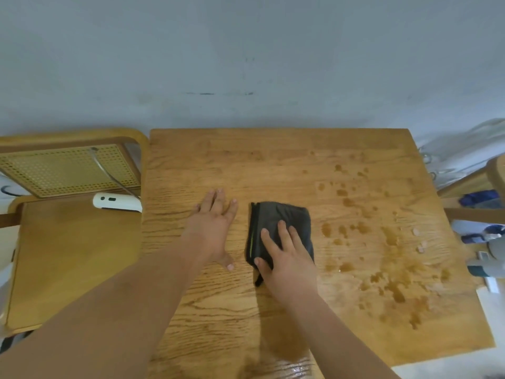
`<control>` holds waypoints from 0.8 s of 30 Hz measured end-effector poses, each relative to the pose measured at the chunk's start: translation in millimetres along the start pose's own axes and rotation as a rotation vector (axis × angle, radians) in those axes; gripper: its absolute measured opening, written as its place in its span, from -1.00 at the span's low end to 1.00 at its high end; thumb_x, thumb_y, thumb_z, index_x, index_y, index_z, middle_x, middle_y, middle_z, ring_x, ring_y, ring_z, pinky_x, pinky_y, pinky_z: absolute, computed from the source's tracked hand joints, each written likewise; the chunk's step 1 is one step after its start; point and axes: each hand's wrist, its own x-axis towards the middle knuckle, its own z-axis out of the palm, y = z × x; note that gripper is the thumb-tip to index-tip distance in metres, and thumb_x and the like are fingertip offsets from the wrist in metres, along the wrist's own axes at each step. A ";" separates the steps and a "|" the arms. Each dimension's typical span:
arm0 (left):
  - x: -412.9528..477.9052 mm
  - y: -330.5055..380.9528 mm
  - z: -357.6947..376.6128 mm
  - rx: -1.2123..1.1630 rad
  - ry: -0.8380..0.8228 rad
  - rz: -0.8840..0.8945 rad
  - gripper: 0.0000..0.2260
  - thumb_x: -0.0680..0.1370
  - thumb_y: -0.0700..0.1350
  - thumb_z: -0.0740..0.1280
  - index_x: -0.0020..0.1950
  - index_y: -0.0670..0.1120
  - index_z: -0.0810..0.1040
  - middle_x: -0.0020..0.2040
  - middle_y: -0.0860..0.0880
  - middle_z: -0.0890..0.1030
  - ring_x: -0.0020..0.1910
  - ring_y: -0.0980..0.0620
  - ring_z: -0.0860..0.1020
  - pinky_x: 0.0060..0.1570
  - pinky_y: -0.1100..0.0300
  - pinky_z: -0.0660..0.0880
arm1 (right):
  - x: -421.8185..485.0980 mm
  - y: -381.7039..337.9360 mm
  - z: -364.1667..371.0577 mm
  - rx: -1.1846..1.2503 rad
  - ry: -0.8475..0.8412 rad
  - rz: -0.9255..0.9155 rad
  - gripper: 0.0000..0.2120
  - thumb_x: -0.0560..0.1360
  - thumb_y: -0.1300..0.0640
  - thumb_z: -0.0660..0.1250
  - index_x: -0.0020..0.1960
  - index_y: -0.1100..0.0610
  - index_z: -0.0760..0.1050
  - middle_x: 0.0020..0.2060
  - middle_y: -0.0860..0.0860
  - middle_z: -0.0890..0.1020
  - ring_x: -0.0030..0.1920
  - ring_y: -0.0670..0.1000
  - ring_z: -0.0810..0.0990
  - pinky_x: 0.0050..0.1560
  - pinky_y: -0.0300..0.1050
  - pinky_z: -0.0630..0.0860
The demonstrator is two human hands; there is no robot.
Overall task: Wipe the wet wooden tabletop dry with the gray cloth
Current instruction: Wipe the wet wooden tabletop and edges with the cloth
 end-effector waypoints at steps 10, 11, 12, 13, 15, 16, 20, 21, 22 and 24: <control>-32.7 -49.3 27.2 -0.254 0.117 0.074 0.11 0.46 0.25 0.48 0.66 -0.01 -0.27 0.64 -0.06 -0.37 0.62 -0.02 -0.32 0.59 0.03 -0.15 | -52.5 -47.0 32.8 -0.042 -0.217 -0.082 -0.27 0.46 -0.31 -0.39 0.63 -0.21 -0.27 0.57 0.00 -0.42 0.59 0.16 -0.38 0.61 0.21 -0.13; -36.6 -62.7 27.7 -0.223 0.120 0.081 0.07 0.49 0.21 0.47 0.66 -0.01 -0.27 0.64 -0.08 -0.37 0.62 -0.04 -0.32 0.58 0.03 -0.15 | -42.1 -56.2 26.3 -0.060 -0.208 -0.086 -0.31 0.50 -0.30 -0.38 0.62 -0.20 -0.31 0.56 -0.01 -0.45 0.58 0.15 -0.43 0.61 0.20 -0.17; -39.5 -75.2 27.0 -0.199 0.119 0.067 0.05 0.51 0.19 0.46 0.66 -0.02 -0.27 0.64 -0.09 -0.37 0.62 -0.05 -0.32 0.58 0.01 -0.15 | -29.6 -67.2 21.8 -0.090 -0.198 -0.095 -0.37 0.57 -0.28 -0.32 0.62 -0.19 -0.33 0.56 -0.01 -0.46 0.57 0.14 -0.44 0.61 0.20 -0.18; -41.3 -86.7 26.2 -0.186 0.111 0.040 0.06 0.50 0.20 0.46 0.66 -0.03 -0.28 0.63 -0.11 -0.39 0.62 -0.08 -0.33 0.59 -0.02 -0.15 | -14.8 -79.1 19.2 -0.103 -0.200 -0.098 -0.41 0.65 -0.25 -0.22 0.62 -0.19 -0.32 0.56 0.00 -0.45 0.57 0.14 -0.44 0.61 0.20 -0.18; -40.5 -105.8 24.7 -0.197 0.094 -0.028 0.08 0.49 0.23 0.45 0.65 -0.06 -0.29 0.62 -0.16 -0.40 0.61 -0.13 -0.35 0.60 -0.05 -0.19 | 18.1 -104.9 11.0 -0.099 -0.189 -0.119 -0.40 0.70 -0.21 -0.08 0.63 -0.19 -0.28 0.59 0.00 -0.40 0.59 0.13 -0.42 0.61 0.20 -0.16; -39.3 -114.2 23.6 -0.218 0.094 -0.054 0.06 0.50 0.23 0.43 0.65 -0.07 -0.27 0.62 -0.17 -0.39 0.61 -0.14 -0.35 0.61 -0.05 -0.20 | 34.7 -116.8 5.9 -0.103 -0.167 -0.135 -0.40 0.70 -0.21 -0.06 0.63 -0.19 -0.26 0.60 -0.01 -0.38 0.59 0.13 -0.39 0.61 0.20 -0.14; -29.7 -146.7 14.3 -0.264 0.142 -0.037 -0.10 0.57 0.06 0.35 0.67 -0.09 -0.20 0.64 -0.18 -0.33 0.63 -0.14 -0.30 0.62 -0.08 -0.10 | 100.6 -142.5 -13.3 -0.090 -0.123 -0.132 -0.39 0.69 -0.23 -0.02 0.63 -0.21 -0.22 0.61 -0.03 -0.33 0.61 0.11 -0.35 0.61 0.16 -0.15; -26.4 -152.6 10.5 -0.256 0.153 -0.022 -0.11 0.56 0.05 0.35 0.67 -0.08 -0.19 0.64 -0.18 -0.33 0.63 -0.14 -0.29 0.62 -0.08 -0.08 | 115.4 -145.0 -18.1 -0.075 -0.121 -0.123 -0.39 0.68 -0.24 -0.01 0.63 -0.22 -0.21 0.62 -0.03 -0.32 0.61 0.10 -0.34 0.61 0.16 -0.14; -22.4 -157.0 7.9 -0.249 0.156 -0.011 -0.10 0.56 0.07 0.36 0.67 -0.08 -0.18 0.64 -0.18 -0.33 0.64 -0.14 -0.28 0.62 -0.08 -0.07 | 127.9 -145.8 -22.0 -0.058 -0.118 -0.117 -0.39 0.67 -0.25 0.00 0.63 -0.24 -0.20 0.62 -0.04 -0.30 0.61 0.09 -0.33 0.61 0.16 -0.14; -14.8 -162.5 5.1 -0.236 0.139 0.001 -0.06 0.56 0.17 0.37 0.67 -0.08 -0.20 0.64 -0.18 -0.34 0.64 -0.14 -0.28 0.62 -0.09 -0.05 | 143.2 -143.9 -25.6 -0.033 -0.112 -0.104 -0.38 0.66 -0.27 0.01 0.62 -0.26 -0.19 0.62 -0.06 -0.30 0.61 0.06 -0.33 0.62 0.15 -0.13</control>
